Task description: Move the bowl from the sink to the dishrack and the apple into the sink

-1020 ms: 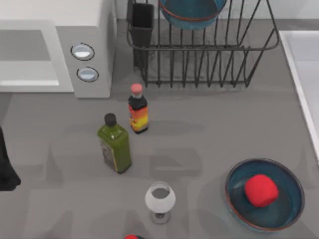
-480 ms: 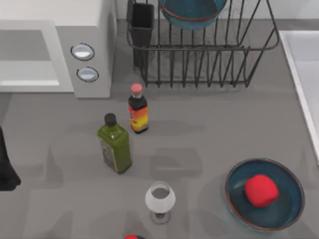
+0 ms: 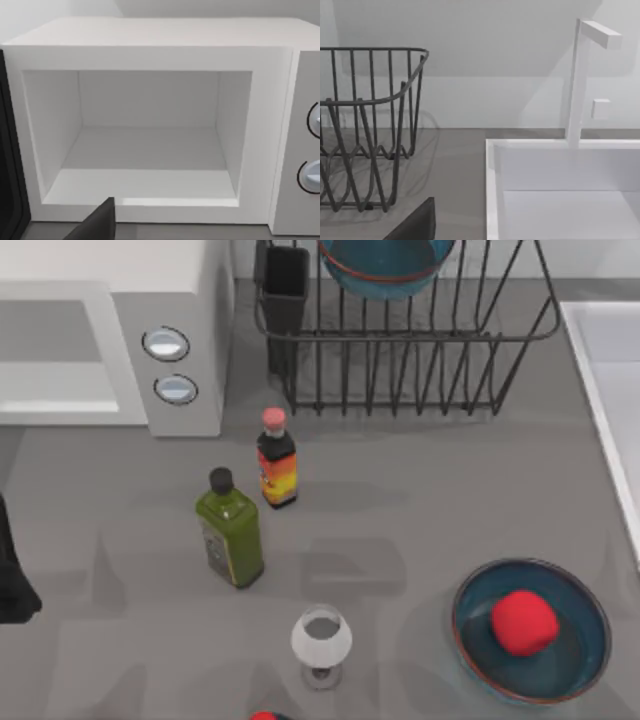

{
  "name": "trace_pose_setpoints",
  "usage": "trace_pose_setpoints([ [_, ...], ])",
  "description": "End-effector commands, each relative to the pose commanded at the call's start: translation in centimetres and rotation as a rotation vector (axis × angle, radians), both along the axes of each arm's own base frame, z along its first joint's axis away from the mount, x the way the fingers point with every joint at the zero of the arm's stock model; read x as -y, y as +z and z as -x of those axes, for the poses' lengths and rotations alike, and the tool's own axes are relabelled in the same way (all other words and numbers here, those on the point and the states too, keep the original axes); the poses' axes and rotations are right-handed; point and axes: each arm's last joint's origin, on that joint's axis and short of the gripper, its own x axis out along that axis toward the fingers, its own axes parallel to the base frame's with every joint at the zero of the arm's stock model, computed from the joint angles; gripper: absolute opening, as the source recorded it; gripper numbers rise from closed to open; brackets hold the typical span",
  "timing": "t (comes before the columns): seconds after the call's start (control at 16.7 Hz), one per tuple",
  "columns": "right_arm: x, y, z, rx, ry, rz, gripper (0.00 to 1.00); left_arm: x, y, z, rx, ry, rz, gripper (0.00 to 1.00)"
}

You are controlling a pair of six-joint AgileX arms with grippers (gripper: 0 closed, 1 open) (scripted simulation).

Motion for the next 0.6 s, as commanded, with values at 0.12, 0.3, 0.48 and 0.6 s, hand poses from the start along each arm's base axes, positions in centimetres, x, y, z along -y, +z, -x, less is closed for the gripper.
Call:
trace_pose_setpoints([
  [0.12,0.0,0.0,0.0,0.0,0.0,0.0,1.0,0.0,0.0,0.0,0.0,0.0,0.0,1.0],
  [0.3,0.0,0.0,0.0,0.0,0.0,0.0,1.0,0.0,0.0,0.0,0.0,0.0,0.0,1.0],
  [0.48,0.0,0.02,0.0,-0.001,0.0,0.0,1.0,0.0,0.0,0.0,0.0,0.0,0.0,1.0],
  [0.6,-0.17,0.54,-0.02,-0.03,0.014,-0.018,1.0,0.0,0.0,0.0,0.0,0.0,0.0,1.0],
])
